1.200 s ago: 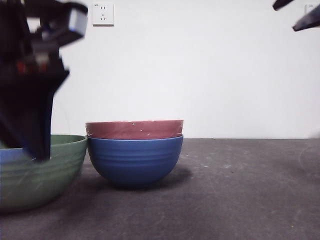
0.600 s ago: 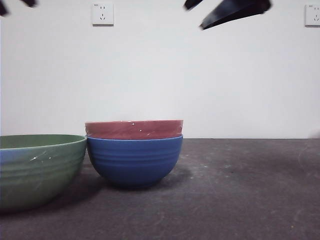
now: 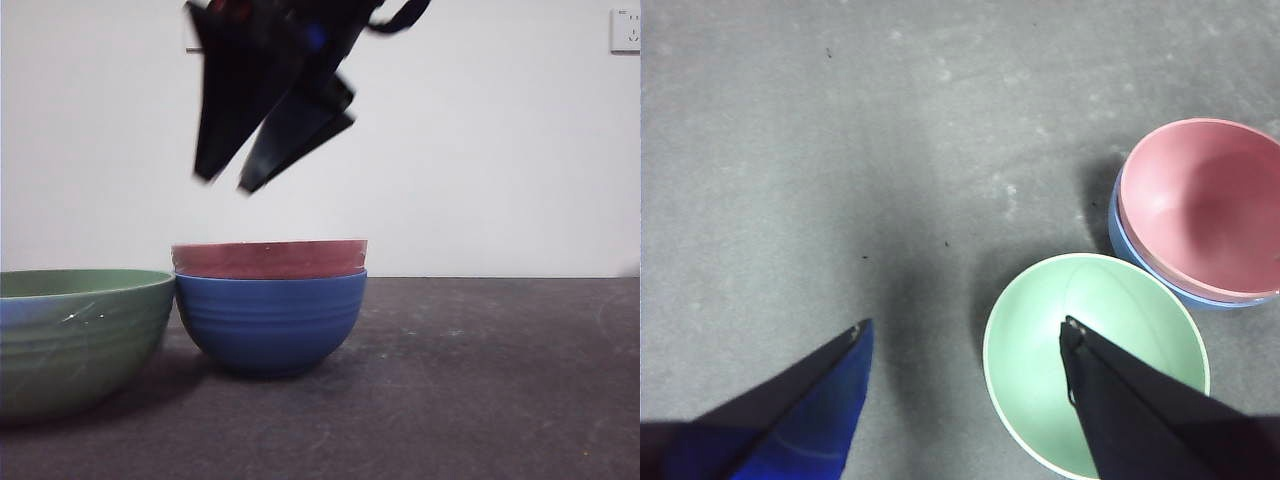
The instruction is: Pick up the green bowl on the top,put the green bowl on the left,pick up the red bowl in the middle,put the red bowl on the right
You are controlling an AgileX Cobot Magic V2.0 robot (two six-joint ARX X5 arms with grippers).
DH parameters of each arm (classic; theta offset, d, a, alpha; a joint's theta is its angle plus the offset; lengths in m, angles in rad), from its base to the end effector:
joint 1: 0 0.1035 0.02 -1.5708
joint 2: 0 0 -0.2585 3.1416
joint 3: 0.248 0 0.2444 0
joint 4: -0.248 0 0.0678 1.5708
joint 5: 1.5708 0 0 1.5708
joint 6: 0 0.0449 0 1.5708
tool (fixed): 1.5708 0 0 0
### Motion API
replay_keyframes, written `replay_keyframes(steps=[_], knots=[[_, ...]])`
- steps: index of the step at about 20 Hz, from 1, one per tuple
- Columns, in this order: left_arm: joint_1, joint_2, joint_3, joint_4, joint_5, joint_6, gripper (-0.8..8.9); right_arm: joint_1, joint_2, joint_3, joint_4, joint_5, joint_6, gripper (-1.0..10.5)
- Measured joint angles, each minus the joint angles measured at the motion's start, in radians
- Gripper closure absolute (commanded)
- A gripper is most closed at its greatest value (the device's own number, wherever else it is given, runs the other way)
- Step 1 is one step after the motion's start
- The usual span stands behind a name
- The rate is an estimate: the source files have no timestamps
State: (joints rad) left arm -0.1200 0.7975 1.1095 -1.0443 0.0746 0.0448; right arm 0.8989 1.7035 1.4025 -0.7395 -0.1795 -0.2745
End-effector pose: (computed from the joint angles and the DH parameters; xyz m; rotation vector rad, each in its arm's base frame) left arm 0.1289 -0.0189 0.3430 0.0593 0.7290 -0.2022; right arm 0.2146 0.2827 0.2502 -0.6098 0.8862 1.1190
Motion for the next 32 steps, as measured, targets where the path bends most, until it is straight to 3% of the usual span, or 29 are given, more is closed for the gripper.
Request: replay_keyframes(steps=[8, 11, 20, 27, 32], knots=[[0.000, 0.000, 0.000, -0.027, 0.000, 0.000, 5.00, -0.003, 0.127, 0.000, 0.054, 0.007, -0.013, 8.1], [0.000, 0.000, 0.000, -0.030, 0.000, 0.005, 5.00, -0.003, 0.127, 0.000, 0.059, 0.007, -0.021, 9.5], [0.000, 0.000, 0.000, -0.032, 0.000, 0.008, 5.00, -0.002, 0.127, 0.004, 0.071, 0.041, -0.041, 9.6], [0.000, 0.000, 0.000, -0.032, 0.000, 0.008, 5.00, 0.004, 0.092, 0.003, 0.092, 0.148, -0.040, 9.6], [0.000, 0.000, 0.000, -0.031, 0.004, 0.008, 5.00, -0.003, -0.044, 0.003, 0.096, 0.194, -0.040, 9.6]])
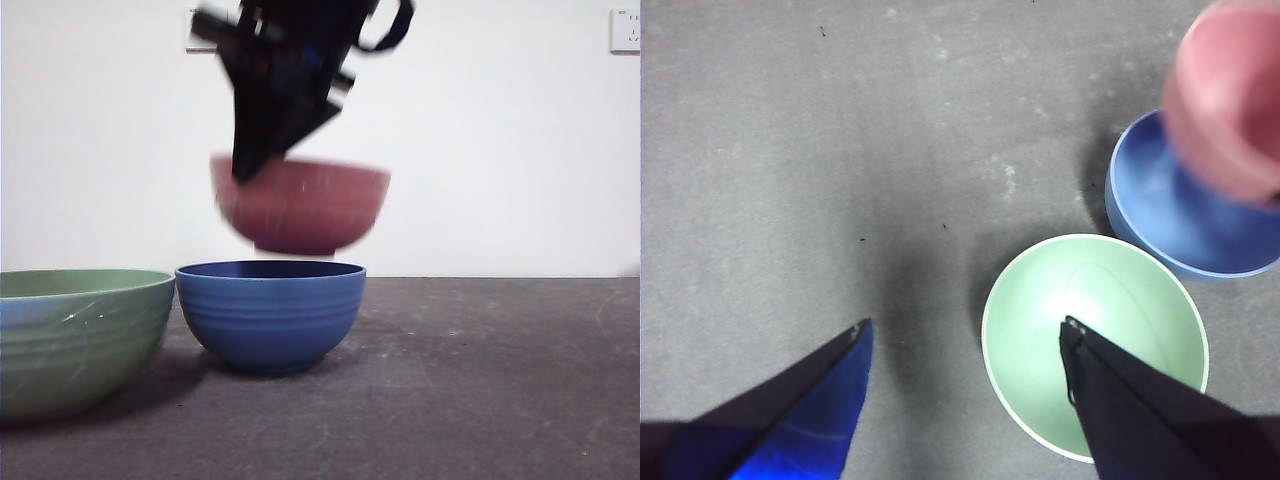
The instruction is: Pick up the green bowl on the top,put the green bowl on the left,pick up the red bowl in the middle,put the red bowl on the right
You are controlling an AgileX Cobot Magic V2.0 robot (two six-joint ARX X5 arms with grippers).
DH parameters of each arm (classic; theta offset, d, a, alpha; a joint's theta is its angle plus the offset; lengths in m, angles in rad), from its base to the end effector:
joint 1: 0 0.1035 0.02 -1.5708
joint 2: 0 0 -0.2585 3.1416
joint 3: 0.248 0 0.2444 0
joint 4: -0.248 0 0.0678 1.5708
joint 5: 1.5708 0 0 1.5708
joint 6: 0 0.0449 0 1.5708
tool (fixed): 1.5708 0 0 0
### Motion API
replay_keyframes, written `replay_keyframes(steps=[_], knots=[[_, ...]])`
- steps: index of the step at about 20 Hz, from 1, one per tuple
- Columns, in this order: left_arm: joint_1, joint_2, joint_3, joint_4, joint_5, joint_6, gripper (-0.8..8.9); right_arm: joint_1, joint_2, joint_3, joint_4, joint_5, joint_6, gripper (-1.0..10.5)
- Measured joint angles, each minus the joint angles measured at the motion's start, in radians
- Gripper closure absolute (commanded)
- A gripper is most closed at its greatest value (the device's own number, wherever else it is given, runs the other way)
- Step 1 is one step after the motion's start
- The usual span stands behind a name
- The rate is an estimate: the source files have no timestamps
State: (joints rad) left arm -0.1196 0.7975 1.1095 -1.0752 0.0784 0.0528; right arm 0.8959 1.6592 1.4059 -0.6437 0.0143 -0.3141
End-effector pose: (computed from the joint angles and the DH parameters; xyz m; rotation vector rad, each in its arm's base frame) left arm 0.1265 -0.0187 0.3405 0.0658 0.7591 -0.2084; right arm 0.2239 0.2788 0.2716 -0.6835 0.7026 0.9539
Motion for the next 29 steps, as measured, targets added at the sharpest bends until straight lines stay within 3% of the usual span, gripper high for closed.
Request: replay_keyframes(steps=[5, 7, 12, 14, 17, 22, 24, 26, 29], knots=[[0.000, 0.000, 0.000, 0.000, 0.001, 0.000, 5.00, -0.031, -0.174, 0.000, -0.122, 0.214, 0.021, 9.6], [0.000, 0.000, 0.000, 0.002, 0.001, 0.000, 5.00, -0.092, -0.224, 0.000, -0.226, 0.248, 0.064, 9.6], [0.000, 0.000, 0.000, 0.005, 0.003, 0.000, 5.00, -0.275, -0.270, -0.182, -0.286, 0.250, 0.187, 9.6], [0.000, 0.001, 0.000, 0.005, 0.003, 0.000, 5.00, -0.279, -0.269, -0.284, -0.203, 0.213, 0.222, 9.6], [0.000, 0.001, 0.000, 0.006, 0.003, 0.000, 5.00, -0.261, -0.254, -0.388, -0.027, 0.092, 0.266, 9.6], [0.000, 0.001, 0.000, 0.006, 0.003, 0.000, 5.00, -0.220, -0.143, -0.393, 0.035, 0.089, 0.286, 9.6], [0.000, 0.001, 0.000, 0.006, 0.003, 0.000, 5.00, -0.219, -0.118, -0.393, 0.038, 0.089, 0.289, 8.9], [0.000, 0.001, 0.000, 0.006, 0.003, 0.000, 5.00, -0.218, -0.117, -0.393, 0.039, 0.090, 0.294, 6.9], [0.000, 0.001, 0.000, 0.008, 0.003, 0.000, 5.00, -0.222, -0.137, -0.394, 0.042, 0.090, 0.304, 6.6]])
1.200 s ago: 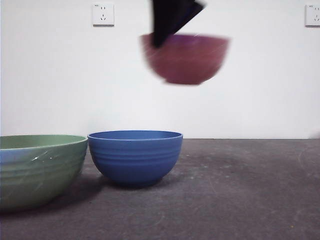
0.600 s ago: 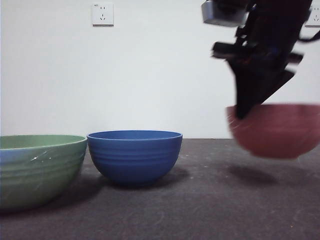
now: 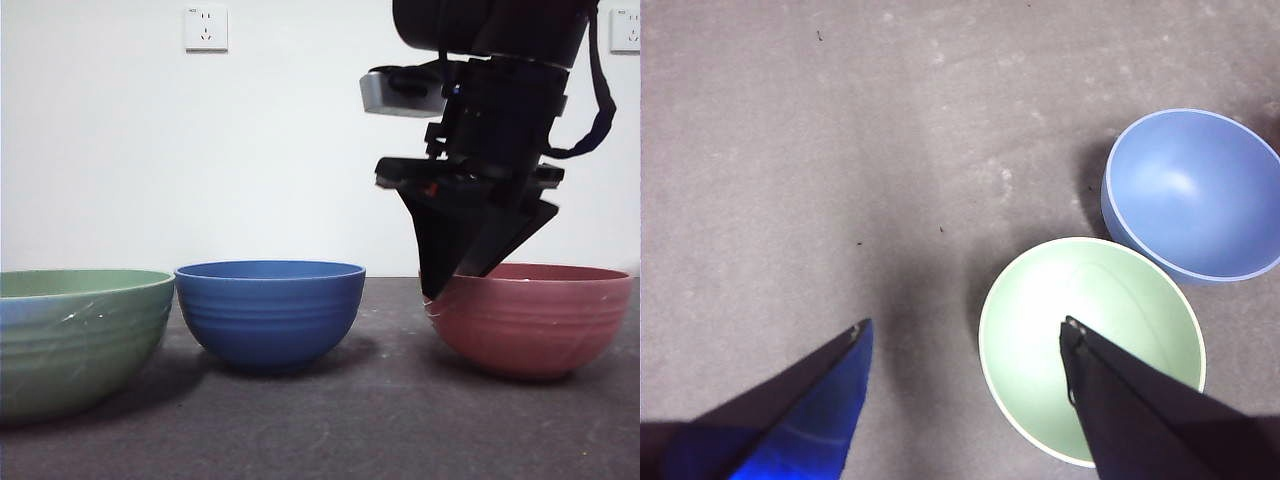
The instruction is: Pick up the green bowl on the top,put the green bowl on the left,pick up the red bowl in the middle,put the red bowl on the right
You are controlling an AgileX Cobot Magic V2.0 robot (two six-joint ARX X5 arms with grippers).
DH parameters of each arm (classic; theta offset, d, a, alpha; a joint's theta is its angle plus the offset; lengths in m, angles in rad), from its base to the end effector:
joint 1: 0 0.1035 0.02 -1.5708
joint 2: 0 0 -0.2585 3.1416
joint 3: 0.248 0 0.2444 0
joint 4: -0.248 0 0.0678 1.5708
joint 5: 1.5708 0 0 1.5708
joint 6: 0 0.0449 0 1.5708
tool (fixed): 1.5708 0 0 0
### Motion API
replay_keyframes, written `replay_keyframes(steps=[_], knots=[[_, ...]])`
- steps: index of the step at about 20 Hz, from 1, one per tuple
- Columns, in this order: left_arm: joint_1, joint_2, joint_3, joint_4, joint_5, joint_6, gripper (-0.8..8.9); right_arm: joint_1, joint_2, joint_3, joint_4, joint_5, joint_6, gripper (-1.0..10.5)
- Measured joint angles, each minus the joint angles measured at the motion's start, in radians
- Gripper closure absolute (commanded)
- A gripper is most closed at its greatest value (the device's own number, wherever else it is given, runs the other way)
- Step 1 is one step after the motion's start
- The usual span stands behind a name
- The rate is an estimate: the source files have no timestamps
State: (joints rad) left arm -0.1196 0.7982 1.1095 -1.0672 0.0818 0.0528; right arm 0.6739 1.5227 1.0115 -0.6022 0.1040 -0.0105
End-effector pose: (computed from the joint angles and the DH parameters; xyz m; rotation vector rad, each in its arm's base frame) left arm 0.1273 -0.0190 0.3411 0.0644 0.7518 -0.2117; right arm 0.2320 0.1793 0.1972 -0.4368 1.0408 0.5148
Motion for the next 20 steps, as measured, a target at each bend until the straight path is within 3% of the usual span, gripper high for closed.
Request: replay_keyframes(steps=[5, 7, 8, 12, 15, 20], knots=[[0.000, 0.000, 0.000, 0.114, 0.005, 0.000, 5.41, -0.017, -0.248, -0.001, 0.113, -0.001, -0.005, 6.9], [0.000, 0.000, 0.000, 0.157, 0.043, 0.000, 7.74, -0.056, -0.364, -0.001, 0.146, -0.001, -0.025, 8.5], [0.000, 0.000, 0.000, 0.178, 0.078, 0.000, 8.19, -0.093, -0.432, -0.001, 0.151, 0.000, -0.039, 9.4], [0.000, -0.019, -0.050, 0.306, 0.106, 0.000, 8.21, -0.238, -0.608, -0.024, 0.181, -0.033, -0.061, 9.6], [0.000, -0.102, -0.190, 0.430, 0.106, -0.015, 8.22, -0.350, -0.772, -0.163, 0.272, -0.076, -0.064, 9.6], [0.000, -0.320, -0.469, 0.586, 0.103, -0.042, 8.21, -0.387, -1.020, -0.408, 0.384, -0.076, -0.026, 9.6]])
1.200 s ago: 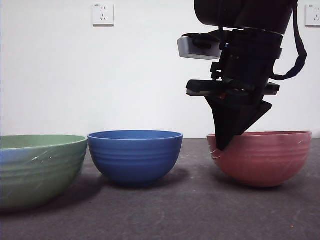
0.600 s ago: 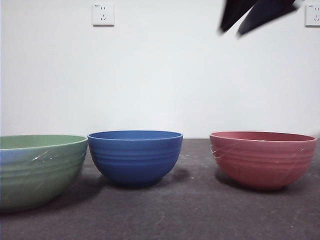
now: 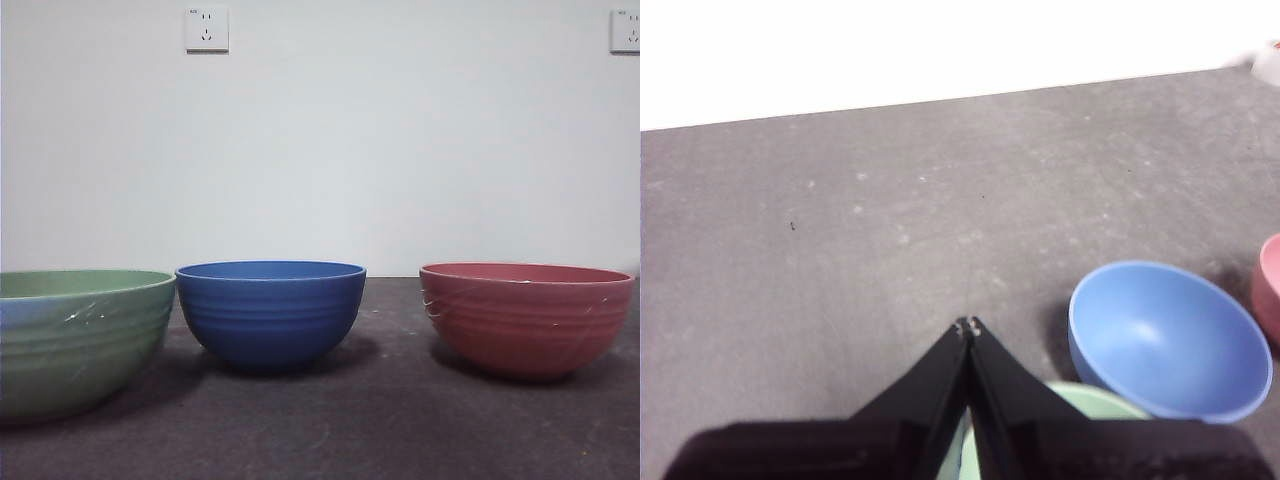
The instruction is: Pick up the green bowl on the top,put the green bowl on the left,pick up the red bowl in the middle,put the red bowl on the right
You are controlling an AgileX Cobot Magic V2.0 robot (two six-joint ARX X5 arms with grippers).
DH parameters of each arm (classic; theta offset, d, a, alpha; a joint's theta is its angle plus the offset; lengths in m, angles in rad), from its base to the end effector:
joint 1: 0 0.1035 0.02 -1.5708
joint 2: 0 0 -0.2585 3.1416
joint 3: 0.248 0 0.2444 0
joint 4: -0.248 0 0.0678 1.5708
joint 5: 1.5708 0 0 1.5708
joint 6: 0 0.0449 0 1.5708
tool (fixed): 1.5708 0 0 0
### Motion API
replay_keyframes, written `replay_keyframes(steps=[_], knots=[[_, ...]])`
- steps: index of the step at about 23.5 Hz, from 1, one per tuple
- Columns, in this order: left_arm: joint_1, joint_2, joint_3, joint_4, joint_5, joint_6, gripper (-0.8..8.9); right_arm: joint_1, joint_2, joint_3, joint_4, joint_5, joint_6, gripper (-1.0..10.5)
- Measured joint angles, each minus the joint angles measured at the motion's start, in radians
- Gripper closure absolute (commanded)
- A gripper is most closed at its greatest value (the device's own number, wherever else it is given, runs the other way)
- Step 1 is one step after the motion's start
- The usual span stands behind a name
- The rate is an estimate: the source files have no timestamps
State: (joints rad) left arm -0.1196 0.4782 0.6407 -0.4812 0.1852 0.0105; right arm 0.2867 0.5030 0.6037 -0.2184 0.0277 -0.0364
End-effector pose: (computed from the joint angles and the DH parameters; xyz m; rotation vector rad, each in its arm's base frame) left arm 0.1190 -0.0226 0.2849 -0.0002 0.3182 -0.3039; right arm 0.1299 0.0370 0.2984 -0.0546 0.1119 0.2608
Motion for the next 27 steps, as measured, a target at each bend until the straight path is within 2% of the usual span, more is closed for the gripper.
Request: replay_keyframes(steps=[4, 19, 22, 27], knots=[[0.000, -0.022, -0.016, -0.019, 0.001, -0.004, 8.17, 0.000, -0.021, -0.001, 0.018, 0.002, 0.012, 9.4], [-0.006, -0.020, -0.016, -0.076, 0.000, -0.005, 8.17, 0.000, -0.011, -0.001, -0.124, 0.002, 0.015, 9.4], [-0.011, -0.077, -0.016, -0.106, -0.047, 0.015, 8.17, 0.000, -0.011, -0.001, -0.146, 0.002, 0.015, 9.4], [0.024, -0.275, -0.043, -0.116, -0.146, 0.069, 8.17, 0.000, -0.011, -0.001, -0.177, 0.002, 0.015, 9.4]])
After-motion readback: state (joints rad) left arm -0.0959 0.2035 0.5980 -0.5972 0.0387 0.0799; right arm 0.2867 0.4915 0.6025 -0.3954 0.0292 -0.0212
